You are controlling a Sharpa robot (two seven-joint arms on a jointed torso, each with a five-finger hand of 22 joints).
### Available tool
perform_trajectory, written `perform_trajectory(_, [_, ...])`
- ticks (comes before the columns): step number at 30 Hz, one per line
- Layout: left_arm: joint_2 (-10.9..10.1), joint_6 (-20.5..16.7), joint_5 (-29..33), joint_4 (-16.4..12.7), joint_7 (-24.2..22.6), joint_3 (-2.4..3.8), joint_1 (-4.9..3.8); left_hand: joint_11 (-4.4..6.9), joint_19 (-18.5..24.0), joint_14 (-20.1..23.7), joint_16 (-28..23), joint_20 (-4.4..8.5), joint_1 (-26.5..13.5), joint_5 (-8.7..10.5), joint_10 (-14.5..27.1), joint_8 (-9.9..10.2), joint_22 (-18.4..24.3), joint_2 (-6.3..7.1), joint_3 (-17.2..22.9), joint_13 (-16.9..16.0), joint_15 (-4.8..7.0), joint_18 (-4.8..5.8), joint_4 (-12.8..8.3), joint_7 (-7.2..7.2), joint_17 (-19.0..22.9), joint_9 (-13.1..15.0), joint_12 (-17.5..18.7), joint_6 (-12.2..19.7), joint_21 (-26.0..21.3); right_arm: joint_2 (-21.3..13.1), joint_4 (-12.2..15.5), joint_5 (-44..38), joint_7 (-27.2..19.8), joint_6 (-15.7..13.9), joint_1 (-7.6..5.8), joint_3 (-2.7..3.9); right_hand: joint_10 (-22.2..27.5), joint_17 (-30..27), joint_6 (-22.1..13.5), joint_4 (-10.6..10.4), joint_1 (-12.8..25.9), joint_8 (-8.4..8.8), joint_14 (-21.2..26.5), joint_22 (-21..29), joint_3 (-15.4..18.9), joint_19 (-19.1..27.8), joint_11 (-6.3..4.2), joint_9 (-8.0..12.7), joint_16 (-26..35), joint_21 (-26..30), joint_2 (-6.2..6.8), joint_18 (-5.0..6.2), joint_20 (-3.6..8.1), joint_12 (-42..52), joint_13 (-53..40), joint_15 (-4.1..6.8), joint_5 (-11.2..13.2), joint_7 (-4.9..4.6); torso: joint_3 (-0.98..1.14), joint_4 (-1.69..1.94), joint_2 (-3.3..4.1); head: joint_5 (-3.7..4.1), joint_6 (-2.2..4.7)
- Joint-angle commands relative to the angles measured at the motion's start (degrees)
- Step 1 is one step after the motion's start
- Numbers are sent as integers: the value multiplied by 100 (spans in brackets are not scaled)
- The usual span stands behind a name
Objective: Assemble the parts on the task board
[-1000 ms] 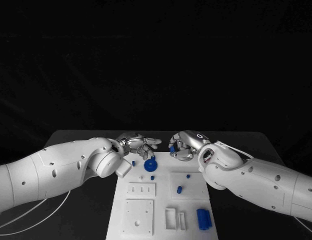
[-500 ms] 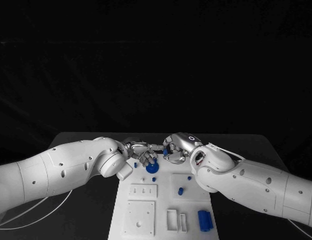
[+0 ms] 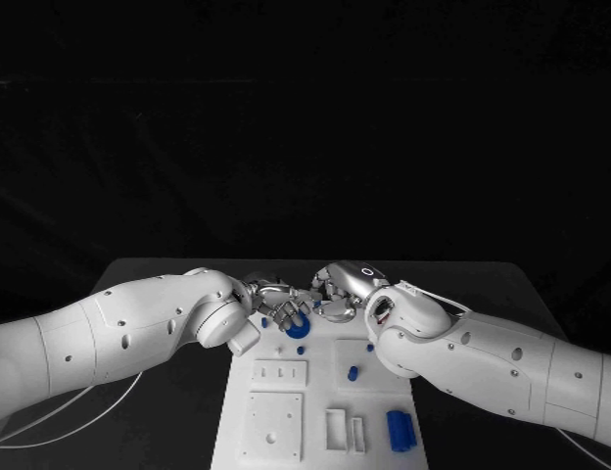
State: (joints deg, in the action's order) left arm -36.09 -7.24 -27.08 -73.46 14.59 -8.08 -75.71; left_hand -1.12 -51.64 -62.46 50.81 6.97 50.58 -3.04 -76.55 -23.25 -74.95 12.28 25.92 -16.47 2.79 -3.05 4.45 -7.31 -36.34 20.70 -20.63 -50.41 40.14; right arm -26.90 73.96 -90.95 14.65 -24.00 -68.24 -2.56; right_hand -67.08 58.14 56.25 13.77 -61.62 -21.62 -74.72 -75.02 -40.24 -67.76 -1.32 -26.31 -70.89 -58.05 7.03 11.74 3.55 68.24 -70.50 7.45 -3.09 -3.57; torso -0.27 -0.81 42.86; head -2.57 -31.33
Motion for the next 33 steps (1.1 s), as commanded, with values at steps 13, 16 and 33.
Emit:
perform_trajectory(13, [43, -88, -15, -55, -110, 3, -7, 13, 74, 36, 28, 133, 216, 22, 67, -5, -93, -145, -202, -51, -3, -39, -54, 13, 30, 47, -60, -58, 68, 46, 50, -311, 92, 184, 2, -79, -5, 7, 304, 18, -1, -12, -4, -86, -44, 8, -28, -92, 23, -18, -18, 326, 49, 23, -3, 29, 27, -121, -8, -3, 15, -9, -18])
perform_trajectory(16, [68, -80, -5, -48, -111, 3, -7, 12, 88, 49, 23, 129, 272, 23, 97, -14, -87, -198, -265, -59, -7, -37, -80, 17, 43, 60, -55, -84, 72, 67, 44, -311, 102, 191, 2, -92, -9, 7, 306, 19, -4, -12, -5, -85, -53, 8, -28, -93, 23, -18, -13, 326, 50, 24, -5, 29, 27, -120, -6, 4, 16, -4, -17])
perform_trajectory(33, [90, -60, 20, -94, -105, 4, -7, 16, 119, 55, 43, 124, 762, 22, 140, -12, -73, -670, -394, -99, -9, -36, -411, 27, 80, 94, -67, -135, 104, 94, 49, -323, 105, 238, 3, -98, -14, 7, 310, 17, -4, -11, -6, -84, -69, 7, -28, -95, 26, -16, -7, 326, 50, 26, -8, 29, 27, -121, 0, -6, 22, 1, -14])
